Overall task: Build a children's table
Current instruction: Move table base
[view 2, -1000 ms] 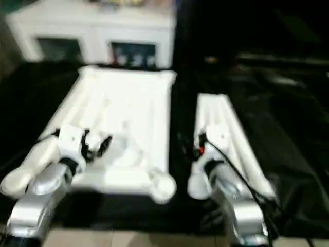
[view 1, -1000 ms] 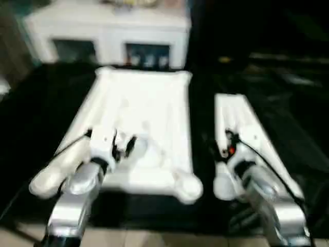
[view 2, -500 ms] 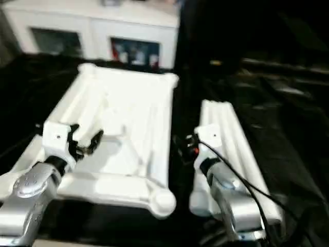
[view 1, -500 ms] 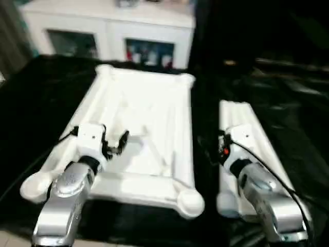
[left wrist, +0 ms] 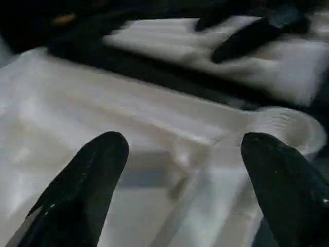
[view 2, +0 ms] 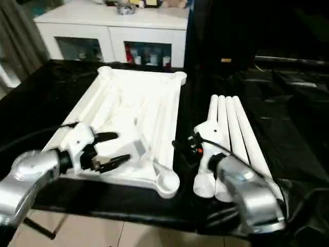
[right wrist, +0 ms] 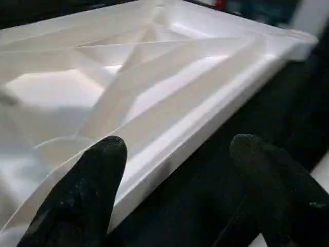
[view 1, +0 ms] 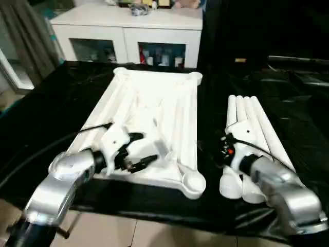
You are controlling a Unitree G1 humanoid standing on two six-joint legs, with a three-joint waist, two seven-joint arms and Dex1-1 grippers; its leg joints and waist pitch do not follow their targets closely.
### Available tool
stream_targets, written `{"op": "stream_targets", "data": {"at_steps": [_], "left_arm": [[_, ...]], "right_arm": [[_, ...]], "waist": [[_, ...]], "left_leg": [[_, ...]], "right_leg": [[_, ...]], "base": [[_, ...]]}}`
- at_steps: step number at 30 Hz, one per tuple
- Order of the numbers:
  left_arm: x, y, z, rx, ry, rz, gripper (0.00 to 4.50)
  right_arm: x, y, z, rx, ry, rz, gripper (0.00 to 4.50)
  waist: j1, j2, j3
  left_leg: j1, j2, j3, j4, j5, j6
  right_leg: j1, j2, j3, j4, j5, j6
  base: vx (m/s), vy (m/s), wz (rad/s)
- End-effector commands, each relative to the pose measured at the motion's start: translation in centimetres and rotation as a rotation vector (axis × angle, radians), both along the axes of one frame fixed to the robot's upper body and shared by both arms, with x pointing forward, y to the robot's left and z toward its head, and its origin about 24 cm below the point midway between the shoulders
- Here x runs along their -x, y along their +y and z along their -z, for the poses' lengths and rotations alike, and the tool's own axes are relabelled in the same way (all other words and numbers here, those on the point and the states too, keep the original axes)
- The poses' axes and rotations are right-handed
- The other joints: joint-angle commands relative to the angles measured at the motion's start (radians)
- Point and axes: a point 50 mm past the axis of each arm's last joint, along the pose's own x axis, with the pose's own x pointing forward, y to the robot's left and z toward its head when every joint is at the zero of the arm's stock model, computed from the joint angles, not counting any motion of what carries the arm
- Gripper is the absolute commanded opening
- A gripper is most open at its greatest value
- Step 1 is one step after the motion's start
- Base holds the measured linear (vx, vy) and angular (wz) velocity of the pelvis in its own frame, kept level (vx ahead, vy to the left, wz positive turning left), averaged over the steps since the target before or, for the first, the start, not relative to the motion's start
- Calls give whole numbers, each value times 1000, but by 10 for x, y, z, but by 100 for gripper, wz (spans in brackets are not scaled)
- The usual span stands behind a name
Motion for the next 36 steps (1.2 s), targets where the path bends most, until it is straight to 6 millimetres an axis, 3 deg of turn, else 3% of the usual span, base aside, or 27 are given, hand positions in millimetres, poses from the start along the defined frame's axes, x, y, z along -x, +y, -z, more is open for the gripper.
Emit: {"op": "stream_targets", "data": {"at_steps": [1, 2, 3, 4, 6, 8, 12, 13, 15, 18, 20, 23, 36], "left_arm": [[2, -2, 4, -81, 66, 137, 407], [3, -2, 7, -117, 89, 171, 407], [3, -2, 8, -131, 98, 184, 407], [3, -2, 11, -158, 116, 209, 407], [1, -1, 19, -228, 130, 241, 373], [-5, 2, 27, -286, 150, 253, 373], [-9, 2, 28, -303, 176, 274, 328], [-10, 3, 28, -331, 188, 284, 327], [-14, 5, 30, -370, 188, 272, 321], [-17, 5, 32, -361, 206, 256, 284], [-17, 2, 32, -340, 226, 255, 284], [-17, 1, 33, -345, 234, 259, 245], [-16, -6, 39, -323, 272, 221, 143]], "right_arm": [[3, 6, -15, -5, -12, -140, 359], [4, 5, -17, 10, 0, -176, 359], [5, 5, -17, 17, 3, -194, 359], [6, 5, -18, 32, 9, -232, 359], [9, 6, -20, 57, 26, -308, 359], [12, 7, -24, 83, 46, -381, 359], [14, 6, -27, 107, 64, -430, 359], [15, 4, -27, 136, 78, -459, 359], [15, 3, -27, 161, 89, -480, 359], [15, 4, -27, 163, 97, -494, 359], [16, 3, -25, 169, 108, -498, 359], [16, 2, -23, 176, 115, -497, 359], [15, 6, -16, 186, 121, -491, 359]], "waist": [[1, -10, -46], [-1, -13, -50], [-4, -16, -50], [-8, -13, -51], [-13, -15, -59], [-14, -17, -64], [-12, -19, -74], [-14, -28, -74], [-10, -27, -77], [-10, -34, -73], [-8, -35, -70], [-7, -37, -68], [-6, -41, -67]], "left_leg": [[0, 37, -6, -79, -165, 3], [-12, 36, -6, -77, -122, 10], [-16, 35, -5, -77, -110, 12], [-18, 34, -4, -75, -98, 14], [-23, 35, -3, -70, -60, 30], [-27, 35, -2, -65, -23, 48], [-30, 37, -3, -59, 38, 81], [-33, 36, -1, -59, 46, 88], [-34, 37, 0, -54, 76, 106], [-35, 39, 1, -55, 42, 111], [-33, 42, 2, -58, 22, 104], [-32, 45, 3, -60, 11, 97], [-33, 45, 3, -60, 11, 99]], "right_leg": [[15, -68, 48, -112, -206, -163], [20, -67, 46, -103, -139, -162], [19, -66, 44, -102, -115, -164], [15, -64, 41, -101, -86, -172], [17, -62, 38, -95, 6, -195], [22, -62, 37, -87, 100, -206], [23, -63, 31, -71, 262, -248], [25, -62, 30, -70, 281, -252], [22, -61, 29, -64, 333, -260], [22, -67, 28, -69, 291, -268], [20, -70, 28, -72, 250, -275], [19, -71, 29, -75, 212, -279], [19, -72, 30, -76, 202, -279]], "base": [[0, 0, 0], [0, 0, 0], [0, 0, 0], [0, 0, 0], [0, 0, 0], [0, 0, 0], [0, 0, 0], [0, 0, 0], [0, 0, 0], [0, 0, 0], [0, 0, 0], [0, 0, 0], [0, 0, 0]]}}
